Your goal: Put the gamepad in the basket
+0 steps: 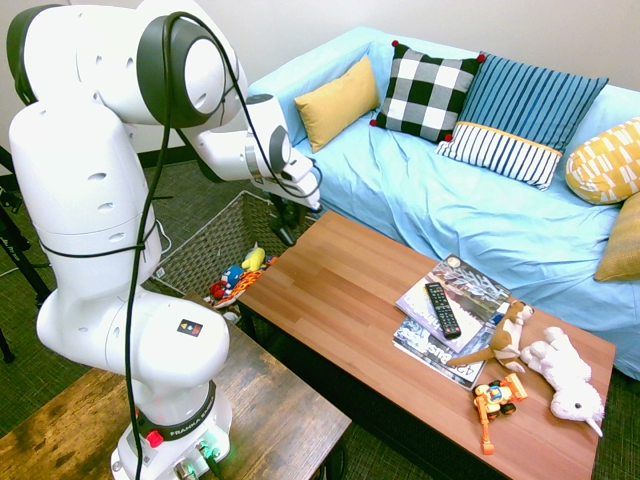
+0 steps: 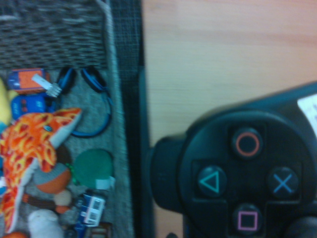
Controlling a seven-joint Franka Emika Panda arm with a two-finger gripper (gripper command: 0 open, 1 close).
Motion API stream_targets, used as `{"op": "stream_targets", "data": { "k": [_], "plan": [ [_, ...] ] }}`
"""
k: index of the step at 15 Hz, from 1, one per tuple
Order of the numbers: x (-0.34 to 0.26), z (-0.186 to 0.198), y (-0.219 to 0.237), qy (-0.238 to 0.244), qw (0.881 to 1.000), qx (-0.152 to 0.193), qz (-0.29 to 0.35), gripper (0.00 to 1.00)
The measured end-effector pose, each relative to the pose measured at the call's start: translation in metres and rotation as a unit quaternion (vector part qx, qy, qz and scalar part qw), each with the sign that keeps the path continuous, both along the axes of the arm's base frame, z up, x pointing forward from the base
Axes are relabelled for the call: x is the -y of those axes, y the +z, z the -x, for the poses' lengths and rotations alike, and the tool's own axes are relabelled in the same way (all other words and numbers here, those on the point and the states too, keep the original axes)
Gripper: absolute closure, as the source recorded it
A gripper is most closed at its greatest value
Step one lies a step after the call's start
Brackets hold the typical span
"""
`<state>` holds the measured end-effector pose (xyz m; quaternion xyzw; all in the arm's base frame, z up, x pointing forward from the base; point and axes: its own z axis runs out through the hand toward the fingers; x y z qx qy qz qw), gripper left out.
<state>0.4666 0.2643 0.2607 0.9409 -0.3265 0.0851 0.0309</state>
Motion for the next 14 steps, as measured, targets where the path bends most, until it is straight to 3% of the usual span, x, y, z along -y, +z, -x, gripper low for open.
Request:
{"op": "stream_targets", "data": {
  "k": [3,8,14],
  "plan": [
    [-0.062,-0.001,-0.02,0.038,0.999,-0.001,0.001,1.0],
    [-0.142,0.004,-0.1,0.093,0.995,-0.039,-0.004,1.0],
    [-0.182,-0.007,-0.209,0.124,0.987,-0.099,0.008,1.0]
  ]
}}
